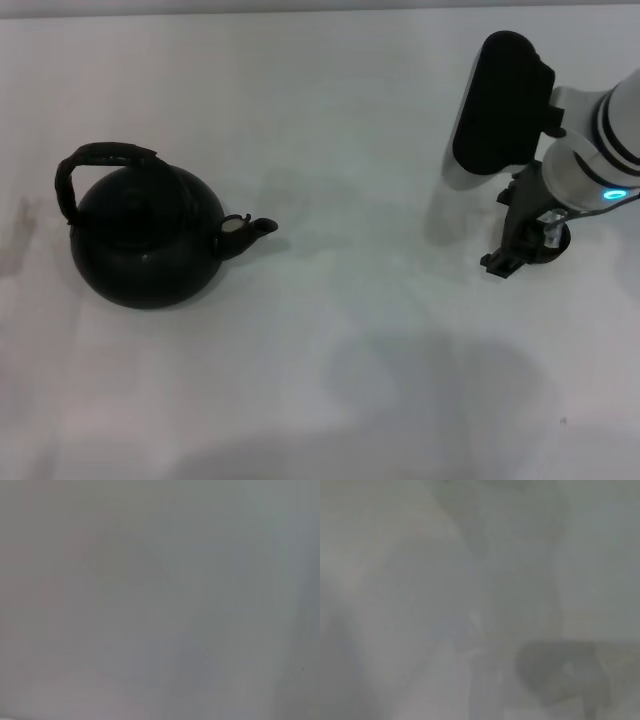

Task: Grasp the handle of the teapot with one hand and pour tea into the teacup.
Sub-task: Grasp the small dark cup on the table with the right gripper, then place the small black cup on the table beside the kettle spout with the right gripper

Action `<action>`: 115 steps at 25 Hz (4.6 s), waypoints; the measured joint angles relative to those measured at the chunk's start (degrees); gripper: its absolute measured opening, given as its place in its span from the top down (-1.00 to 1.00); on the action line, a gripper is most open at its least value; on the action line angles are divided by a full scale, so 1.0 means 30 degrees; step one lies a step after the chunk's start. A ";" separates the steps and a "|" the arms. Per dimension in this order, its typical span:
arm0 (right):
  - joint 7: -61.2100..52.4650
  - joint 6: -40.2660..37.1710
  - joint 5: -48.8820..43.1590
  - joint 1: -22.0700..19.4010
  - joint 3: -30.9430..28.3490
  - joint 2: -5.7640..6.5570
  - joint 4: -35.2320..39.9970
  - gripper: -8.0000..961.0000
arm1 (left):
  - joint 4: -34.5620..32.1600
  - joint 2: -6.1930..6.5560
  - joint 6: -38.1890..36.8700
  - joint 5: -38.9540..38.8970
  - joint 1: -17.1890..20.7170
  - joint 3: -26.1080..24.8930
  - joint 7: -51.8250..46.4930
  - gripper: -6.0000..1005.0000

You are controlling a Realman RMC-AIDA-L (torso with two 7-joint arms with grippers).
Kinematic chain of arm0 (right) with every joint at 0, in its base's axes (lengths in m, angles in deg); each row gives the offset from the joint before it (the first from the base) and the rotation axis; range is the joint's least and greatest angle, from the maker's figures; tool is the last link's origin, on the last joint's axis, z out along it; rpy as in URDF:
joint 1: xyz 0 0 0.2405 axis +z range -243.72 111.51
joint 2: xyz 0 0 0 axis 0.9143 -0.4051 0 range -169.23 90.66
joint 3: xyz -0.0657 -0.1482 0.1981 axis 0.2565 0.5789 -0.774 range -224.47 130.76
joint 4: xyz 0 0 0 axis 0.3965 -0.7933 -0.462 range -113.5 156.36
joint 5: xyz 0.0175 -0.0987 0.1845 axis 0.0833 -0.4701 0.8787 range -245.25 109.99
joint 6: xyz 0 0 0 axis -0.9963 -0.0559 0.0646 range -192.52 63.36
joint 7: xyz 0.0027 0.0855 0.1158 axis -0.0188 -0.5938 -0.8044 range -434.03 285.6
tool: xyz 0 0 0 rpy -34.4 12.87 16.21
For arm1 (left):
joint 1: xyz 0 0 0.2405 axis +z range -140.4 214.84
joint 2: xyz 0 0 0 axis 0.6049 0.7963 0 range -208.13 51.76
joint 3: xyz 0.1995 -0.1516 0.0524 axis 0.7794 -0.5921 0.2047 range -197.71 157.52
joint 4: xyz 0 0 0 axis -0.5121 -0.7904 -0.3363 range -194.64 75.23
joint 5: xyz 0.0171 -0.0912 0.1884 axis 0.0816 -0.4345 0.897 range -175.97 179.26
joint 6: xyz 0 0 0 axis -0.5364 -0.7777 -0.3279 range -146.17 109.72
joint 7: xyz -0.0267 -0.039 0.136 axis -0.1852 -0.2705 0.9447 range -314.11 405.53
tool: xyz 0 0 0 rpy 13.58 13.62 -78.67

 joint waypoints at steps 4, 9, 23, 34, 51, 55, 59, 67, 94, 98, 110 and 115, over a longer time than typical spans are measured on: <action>0.0145 -0.0430 0.0066 0.0231 -0.0111 0.0032 -0.0715 -0.77 | 0.0000 0.0018 0.0001 0.0001 0.0003 0.0000 0.0000 -0.74; 0.0154 -0.0609 -0.0041 0.0457 -0.0439 0.0091 -0.1509 -0.77 | 0.0001 0.0039 0.0006 0.0000 0.0010 0.0001 0.0000 -0.74; 0.0550 0.0237 -0.0107 0.0028 -0.1876 0.0177 -0.1728 -0.77 | -0.0001 0.0060 0.0058 -0.0148 -0.0014 0.0000 0.0000 -0.74; 0.0534 0.0841 -0.0367 -0.0532 -0.2886 0.0190 -0.1555 -0.75 | -0.0053 0.0030 0.0061 -0.0148 -0.0021 0.0001 0.0000 -0.74; 0.0608 0.0652 0.0130 -0.0318 -0.2992 0.0098 -0.1143 -0.53 | -0.0032 0.0028 0.0057 -0.0147 -0.0020 0.0007 0.0000 -0.74; 0.0596 0.0769 0.0396 -0.0153 -0.3120 0.0103 -0.0920 -0.53 | -0.0029 0.0028 0.0056 -0.0147 -0.0028 -0.0001 0.0000 -0.74; 0.0490 0.0847 0.0913 0.0608 -0.2726 0.0015 -0.0974 -0.52 | -0.0036 0.0044 0.0058 -0.0147 -0.0101 0.0000 0.0000 -0.74; -0.0333 -0.0303 0.2701 0.3619 0.0709 -0.0103 -0.2382 -0.52 | 0.0000 0.0044 0.0057 -0.0146 -0.0221 0.0001 -0.0001 -0.74; -0.0645 -0.2598 0.5632 0.6193 0.4592 -0.0116 -0.5237 -0.61 | 0.0000 0.0045 0.0206 -0.0177 -0.0557 0.0001 0.0000 -0.74; -0.0638 -0.2603 0.5640 0.6197 0.4805 -0.0116 -0.5246 -0.62 | 0.0000 0.0058 0.0206 -0.0177 -0.0568 0.0001 0.0000 -0.74; -0.0496 -0.2742 0.5872 0.6168 0.5023 -0.0116 -0.5062 -0.66 | 0.0001 0.0060 0.0205 -0.0498 -0.0527 0.0001 0.0000 -0.74; -0.0488 -0.2729 0.5873 0.6083 0.4692 -0.0116 -0.4889 -0.77 | 0.0000 0.0087 0.0204 -0.0579 -0.0516 0.0001 0.0000 -0.74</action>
